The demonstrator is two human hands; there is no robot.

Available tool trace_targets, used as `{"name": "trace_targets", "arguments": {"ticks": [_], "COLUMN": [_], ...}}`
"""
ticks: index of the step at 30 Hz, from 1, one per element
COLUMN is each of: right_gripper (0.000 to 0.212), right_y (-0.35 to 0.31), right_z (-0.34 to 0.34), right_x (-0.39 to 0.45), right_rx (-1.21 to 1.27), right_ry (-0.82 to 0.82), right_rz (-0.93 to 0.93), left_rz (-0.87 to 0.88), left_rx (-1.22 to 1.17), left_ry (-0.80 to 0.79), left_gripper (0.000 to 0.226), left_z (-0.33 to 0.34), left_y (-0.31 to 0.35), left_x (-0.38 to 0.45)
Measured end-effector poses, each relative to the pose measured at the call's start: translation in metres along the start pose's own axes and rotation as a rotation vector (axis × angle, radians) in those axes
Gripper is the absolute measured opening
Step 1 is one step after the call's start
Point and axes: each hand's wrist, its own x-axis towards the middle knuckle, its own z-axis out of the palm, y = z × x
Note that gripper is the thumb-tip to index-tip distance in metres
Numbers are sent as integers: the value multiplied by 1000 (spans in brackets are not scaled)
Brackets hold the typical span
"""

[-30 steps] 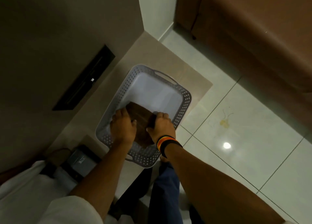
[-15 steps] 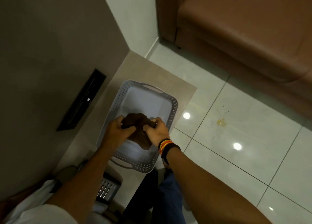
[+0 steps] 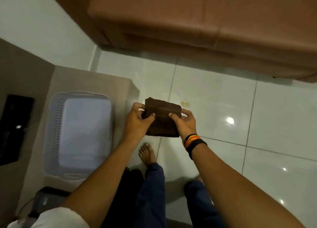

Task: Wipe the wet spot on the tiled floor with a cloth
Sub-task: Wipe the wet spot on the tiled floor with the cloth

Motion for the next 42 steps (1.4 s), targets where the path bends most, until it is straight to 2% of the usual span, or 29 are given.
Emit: {"name": "trace_targets", "arguments": {"ticks": [3,5,6,10,13,15,17,19,22,24,27,29,32,34,36,39,40,42], "right_gripper": [38,45,48,49,47,50,60,70,80,82,86,90,96,92,85,80,79,77], "right_y": [30,52,62,99,126,148,175,209,261,277,256,220,168,159,175,216,226,229], "right_z": [-63,-92,-104,-127,-130,-127,-115,-95,-74,-74,-70,-62,-34,-14,-12,-55,-74,-98], "right_x": [40,70,86,156,221,265,299,319,343,368,418,456,494,499,487,457,451,449], "right_rx": [-101,-195,-235,-395,-499,-595,-657,-732,-930,-998,-1072,-1128,-1249,-1346,-1440,-1597,-1607,-1574], "right_ry": [88,134,152,179,244,340,423,429,446,494,625,651,538,433,290,59,39,129], "right_rz": [10,6,-1,-21,-87,-152,-171,-154,-184,-207,-294,-415,-607,-744,-899,-1042,-1049,-966], "left_rz": [-60,-155,-212,-367,-406,-286,-31,118,134,89,22,21,3,-15,-21,-22,-34,-46], "left_rx": [-55,-87,-105,-128,-75,154,520,749,894,943,940,940,931,960,949,910,908,918], "left_ry": [-99,-155,-183,-308,-432,-405,-262,-179,-237,-327,-443,-468,-536,-558,-578,-599,-609,-610], "left_gripper": [54,69,69,38,46,56,72,103,159,180,192,192,190,188,187,185,185,185], "left_z": [84,133,155,226,269,289,297,296,285,279,279,280,279,277,275,272,271,270], "left_y": [-16,-36,-49,-107,-148,-176,-206,-233,-257,-264,-267,-269,-269,-265,-260,-256,-254,-255], "left_x": [4,12,17,53,89,115,144,177,230,260,287,295,299,299,298,296,296,297]}}
